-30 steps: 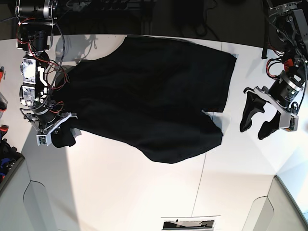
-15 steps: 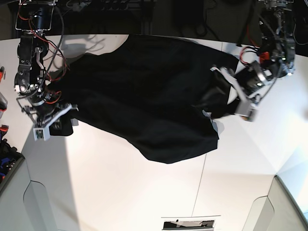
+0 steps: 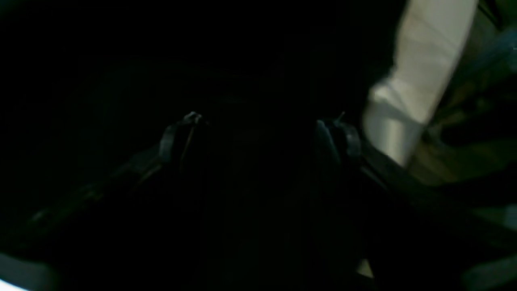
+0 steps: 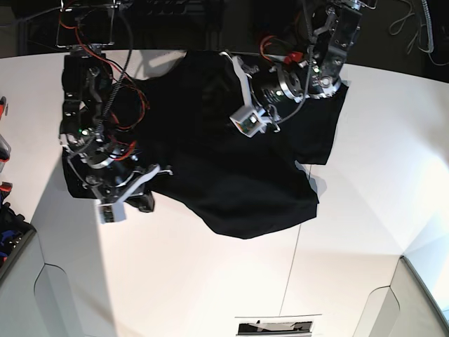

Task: Layout the t-shirt on the table in an organized manner, then fold the t-shirt properly
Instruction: 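Regrasp the shirt edge with the left gripper near the right gripper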

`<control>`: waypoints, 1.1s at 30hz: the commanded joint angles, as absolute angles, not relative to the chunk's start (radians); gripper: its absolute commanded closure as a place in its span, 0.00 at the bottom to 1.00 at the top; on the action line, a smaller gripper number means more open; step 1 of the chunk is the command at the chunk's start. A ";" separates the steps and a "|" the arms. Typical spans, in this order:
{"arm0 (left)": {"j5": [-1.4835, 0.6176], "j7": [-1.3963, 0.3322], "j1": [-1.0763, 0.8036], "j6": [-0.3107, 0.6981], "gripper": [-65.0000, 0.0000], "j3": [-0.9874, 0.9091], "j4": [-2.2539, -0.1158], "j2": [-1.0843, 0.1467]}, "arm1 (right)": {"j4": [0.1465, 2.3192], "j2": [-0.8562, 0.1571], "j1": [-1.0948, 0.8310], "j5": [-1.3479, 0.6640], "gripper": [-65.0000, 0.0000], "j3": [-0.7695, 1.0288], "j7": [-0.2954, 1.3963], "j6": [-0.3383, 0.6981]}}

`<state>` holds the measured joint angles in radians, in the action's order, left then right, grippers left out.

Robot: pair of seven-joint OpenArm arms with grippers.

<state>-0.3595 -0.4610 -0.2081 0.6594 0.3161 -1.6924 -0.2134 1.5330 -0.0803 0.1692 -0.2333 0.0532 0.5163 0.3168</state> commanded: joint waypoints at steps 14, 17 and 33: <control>-0.297 -0.424 -0.339 0.665 0.38 0.331 -1.707 -0.267 | 1.220 -0.057 0.440 -0.209 1.00 -0.021 0.513 0.311; -0.297 -0.430 -0.342 0.665 0.68 0.331 -1.707 -0.267 | 1.211 -0.057 0.474 -0.209 1.00 -0.021 0.527 0.322; -0.298 -0.448 -0.371 0.698 1.00 0.294 -1.709 -0.335 | 0.916 -0.049 0.633 -0.315 1.00 -0.022 0.679 0.506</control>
<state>-0.3233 -0.4213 -0.3683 0.7086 0.2993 -1.7016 -0.3244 0.8997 -0.0494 0.5930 -0.2947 -0.0223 0.7006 0.4950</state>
